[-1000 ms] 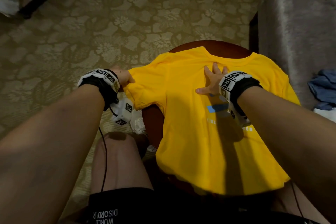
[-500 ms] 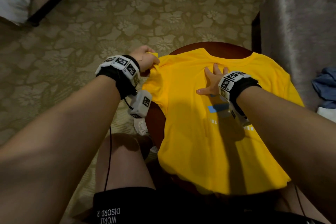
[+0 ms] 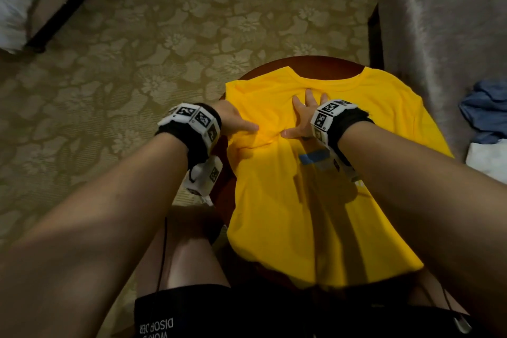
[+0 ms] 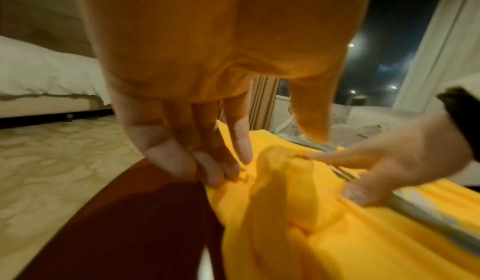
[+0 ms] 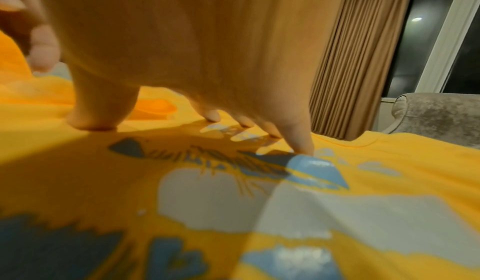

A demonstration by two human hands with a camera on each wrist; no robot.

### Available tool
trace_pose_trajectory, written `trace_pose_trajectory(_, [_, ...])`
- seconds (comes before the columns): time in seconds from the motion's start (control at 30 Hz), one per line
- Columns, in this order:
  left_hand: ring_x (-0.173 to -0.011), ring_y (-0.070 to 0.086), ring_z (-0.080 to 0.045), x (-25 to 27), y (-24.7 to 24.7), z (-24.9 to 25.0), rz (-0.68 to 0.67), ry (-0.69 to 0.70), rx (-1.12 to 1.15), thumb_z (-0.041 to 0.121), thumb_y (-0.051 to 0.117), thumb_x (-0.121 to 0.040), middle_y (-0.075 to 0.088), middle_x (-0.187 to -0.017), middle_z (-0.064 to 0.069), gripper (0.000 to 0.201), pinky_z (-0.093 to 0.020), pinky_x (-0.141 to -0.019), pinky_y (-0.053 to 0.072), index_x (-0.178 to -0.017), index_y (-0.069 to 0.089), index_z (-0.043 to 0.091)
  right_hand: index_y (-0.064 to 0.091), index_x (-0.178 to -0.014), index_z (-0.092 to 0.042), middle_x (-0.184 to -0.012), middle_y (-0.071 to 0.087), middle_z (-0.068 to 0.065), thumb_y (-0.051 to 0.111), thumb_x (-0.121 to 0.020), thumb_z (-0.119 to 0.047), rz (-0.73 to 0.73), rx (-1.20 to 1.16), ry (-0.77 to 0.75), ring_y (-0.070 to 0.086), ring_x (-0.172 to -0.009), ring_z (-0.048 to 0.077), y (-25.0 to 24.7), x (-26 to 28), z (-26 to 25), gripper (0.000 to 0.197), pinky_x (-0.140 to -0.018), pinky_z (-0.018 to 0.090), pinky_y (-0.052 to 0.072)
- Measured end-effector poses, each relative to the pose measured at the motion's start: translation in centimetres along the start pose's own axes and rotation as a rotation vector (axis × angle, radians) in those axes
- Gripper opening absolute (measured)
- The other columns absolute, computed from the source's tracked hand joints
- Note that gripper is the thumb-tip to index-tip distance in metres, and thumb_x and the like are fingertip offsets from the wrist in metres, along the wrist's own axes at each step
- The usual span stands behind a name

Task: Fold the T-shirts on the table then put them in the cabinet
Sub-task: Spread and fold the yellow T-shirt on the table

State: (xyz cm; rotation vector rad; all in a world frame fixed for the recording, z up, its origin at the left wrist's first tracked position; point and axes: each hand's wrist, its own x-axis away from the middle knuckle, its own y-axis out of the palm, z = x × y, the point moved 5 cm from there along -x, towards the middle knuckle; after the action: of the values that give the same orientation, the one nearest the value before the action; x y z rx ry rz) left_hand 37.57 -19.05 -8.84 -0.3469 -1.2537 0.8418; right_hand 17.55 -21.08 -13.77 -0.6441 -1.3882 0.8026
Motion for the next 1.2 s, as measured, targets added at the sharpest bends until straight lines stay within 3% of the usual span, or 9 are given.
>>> trace_pose_trajectory(0.1, [-0.06,0.04,-0.018,-0.6,1.0,0.3,-0.001,0.031,-0.171,0.037,0.069,-0.085,0.041,-0.069,-0.003,0.04,-0.029,-0.059,0.036,-0.065,0.043,0.014,-0.011,-0.151,-0.031,-0.159,-0.018,0.006,0.046,-0.073,-0.081,0.008,-0.005,-0.003,-0.006,-0.143,0.046,0.1,0.0,0.0,0.109,-0.112,0.062,0.012])
trace_pose_trajectory(0.27, [-0.065,0.046,-0.015,-0.3,0.3,1.3,0.099,0.211,0.021,0.029,0.065,-0.089,0.048,-0.07,0.001,0.025,-0.025,-0.055,0.037,-0.076,0.05,0.013,-0.011,-0.151,-0.032,-0.159,-0.018,0.006,0.048,-0.073,-0.08,0.011,-0.019,-0.001,-0.007,-0.143,0.046,0.1,-0.1,0.0,0.109,-0.112,0.062,0.011])
trace_pose_trajectory(0.37, [-0.074,0.062,-0.015,1.0,2.2,2.2,-0.214,0.246,0.43,0.037,0.059,-0.092,0.07,-0.086,-0.005,0.029,-0.025,-0.069,0.047,-0.094,0.064,0.009,-0.011,-0.151,-0.032,-0.158,-0.019,0.005,0.051,-0.075,-0.076,0.011,-0.046,0.003,-0.01,-0.143,0.045,0.2,0.1,-0.1,0.108,-0.112,0.062,0.01])
trace_pose_trajectory(0.43, [-0.086,0.063,-0.02,0.8,1.9,2.0,-0.109,0.234,0.5,0.033,0.05,-0.098,0.07,-0.1,-0.007,0.027,-0.027,-0.068,0.047,-0.102,0.064,0.01,-0.009,-0.151,-0.032,-0.159,-0.018,0.005,0.052,-0.077,-0.074,0.015,-0.075,-0.009,-0.01,-0.144,0.043,0.1,0.4,0.0,0.105,-0.113,0.062,0.01])
trace_pose_trajectory(0.5, [-0.11,0.057,-0.023,-0.1,0.8,1.6,0.171,0.251,0.175,0.025,0.047,-0.1,0.059,-0.127,-0.005,0.026,-0.03,-0.08,0.048,-0.119,0.062,0.015,-0.005,-0.152,-0.031,-0.159,-0.015,0.005,0.05,-0.08,-0.072,0.028,-0.136,-0.03,-0.007,-0.145,0.041,0.1,1.1,0.4,0.1,-0.115,0.06,0.011])
trace_pose_trajectory(0.6, [-0.142,0.023,-0.03,-2.0,1.9,1.6,0.234,0.25,-0.293,0.029,0.052,-0.096,0.017,-0.158,-0.009,0.057,-0.042,-0.112,0.03,-0.148,0.03,0.021,0.003,-0.153,-0.027,-0.16,-0.006,0.005,0.049,-0.087,-0.064,0.112,-0.28,-0.045,-0.001,-0.147,0.034,0.3,2.8,1.5,0.089,-0.115,0.054,0.013])
trace_pose_trajectory(0.83, [-0.145,-0.007,-0.041,-3.9,5.2,1.9,0.167,-0.008,-0.426,0.076,0.05,-0.077,-0.019,-0.158,-0.011,0.107,-0.058,-0.115,0.01,-0.152,-0.009,0.027,0.04,-0.142,-0.009,-0.15,0.034,0.011,0.052,-0.096,-0.034,0.192,-0.49,0.114,0.041,-0.132,0.032,2.6,6.7,9.9,0.053,-0.102,0.039,0.04])
trace_pose_trajectory(1.03, [-0.144,-0.004,-0.043,-4.1,4.9,6.5,0.181,-0.053,-0.437,0.066,0.059,-0.079,-0.01,-0.159,-0.014,0.106,-0.06,-0.114,0.015,-0.153,-0.001,0.021,0.037,-0.142,-0.009,-0.148,0.033,0.016,0.053,-0.094,-0.024,0.202,-0.542,0.337,0.045,-0.126,0.038,5.2,8.9,19.3,0.053,-0.097,0.043,0.045])
trace_pose_trajectory(1.2, [-0.146,0.006,-0.038,-3.2,8.4,14.2,0.211,0.158,-0.415,0.061,0.058,-0.084,0.003,-0.16,-0.011,0.093,-0.055,-0.115,0.02,-0.153,0.008,0.023,0.053,-0.109,-0.003,-0.118,0.057,0.02,0.052,-0.088,-0.029,0.196,-0.629,0.506,0.057,-0.102,0.038,7.0,10.2,23.8,0.033,-0.086,0.042,0.047])
